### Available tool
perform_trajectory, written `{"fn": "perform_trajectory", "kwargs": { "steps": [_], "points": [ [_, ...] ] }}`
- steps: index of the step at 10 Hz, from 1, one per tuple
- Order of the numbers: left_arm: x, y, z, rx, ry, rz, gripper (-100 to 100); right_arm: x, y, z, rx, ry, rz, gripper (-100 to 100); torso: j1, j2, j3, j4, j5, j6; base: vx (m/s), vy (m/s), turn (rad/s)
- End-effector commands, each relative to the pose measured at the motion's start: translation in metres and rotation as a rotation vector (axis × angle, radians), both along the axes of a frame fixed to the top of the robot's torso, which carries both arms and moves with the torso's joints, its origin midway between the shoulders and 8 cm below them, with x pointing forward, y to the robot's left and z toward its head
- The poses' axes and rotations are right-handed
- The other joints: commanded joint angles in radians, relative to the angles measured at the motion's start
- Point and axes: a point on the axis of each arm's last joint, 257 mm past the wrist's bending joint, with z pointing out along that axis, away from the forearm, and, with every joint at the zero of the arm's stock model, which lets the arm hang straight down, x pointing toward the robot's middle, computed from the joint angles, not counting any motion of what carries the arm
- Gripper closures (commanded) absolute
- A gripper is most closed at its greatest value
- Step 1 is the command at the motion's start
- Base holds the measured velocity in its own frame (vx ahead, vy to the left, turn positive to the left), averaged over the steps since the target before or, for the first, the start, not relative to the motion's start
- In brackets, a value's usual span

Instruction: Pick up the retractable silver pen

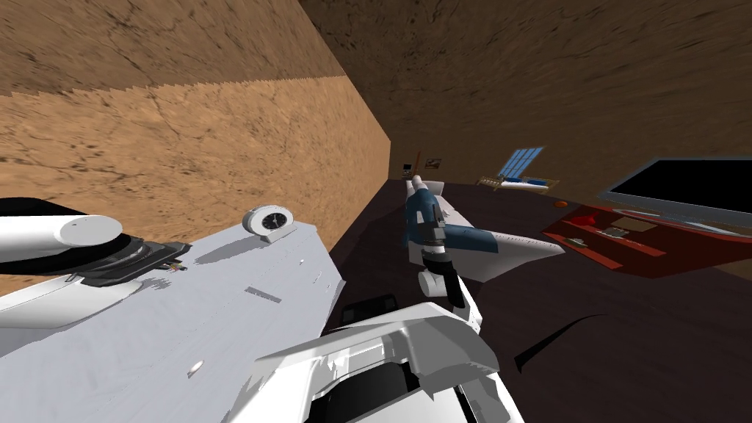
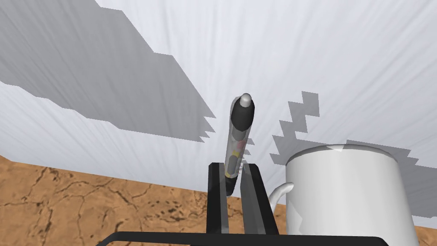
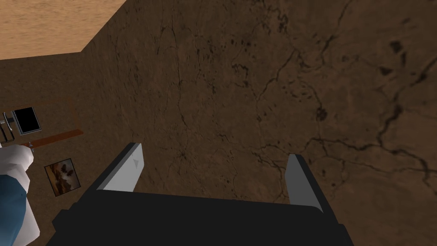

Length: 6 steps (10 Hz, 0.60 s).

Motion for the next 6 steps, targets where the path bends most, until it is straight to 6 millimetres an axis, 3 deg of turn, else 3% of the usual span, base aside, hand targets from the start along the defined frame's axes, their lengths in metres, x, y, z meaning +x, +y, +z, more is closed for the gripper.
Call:
{"fn": "perform_trajectory", "kwargs": {
  "steps": [1, 2, 3, 6],
  "points": [
    [0.013, -0.013, 0.007, 0.011, -0.017, -0.039, 100, 0.000, 0.000, 0.000, 0.000, 0.000, 0.000, 0, 0.000, 0.000, 0.000, 0.000, 0.000, 0.000, -0.008, 0.000, -0.012],
    [0.013, -0.013, 0.007, 0.011, -0.017, -0.039, 100, 0.000, 0.000, 0.000, 0.000, 0.000, 0.000, 0, -0.002, 0.000, 0.000, 0.000, -0.001, 0.000, -0.003, -0.007, -0.013],
    [-0.003, -0.018, -0.006, -0.004, 0.032, -0.009, 100, 0.000, 0.000, 0.000, 0.000, 0.000, 0.000, 0, -0.003, 0.000, 0.000, 0.000, -0.001, 0.000, 0.021, 0.073, 0.140],
    [0.014, -0.038, 0.002, -0.001, -0.007, -0.032, 100, 0.000, 0.000, 0.000, 0.000, 0.000, 0.000, 0, 0.003, 0.000, 0.000, 0.000, 0.001, 0.000, 0.014, 0.049, 0.026]
  ]
}}
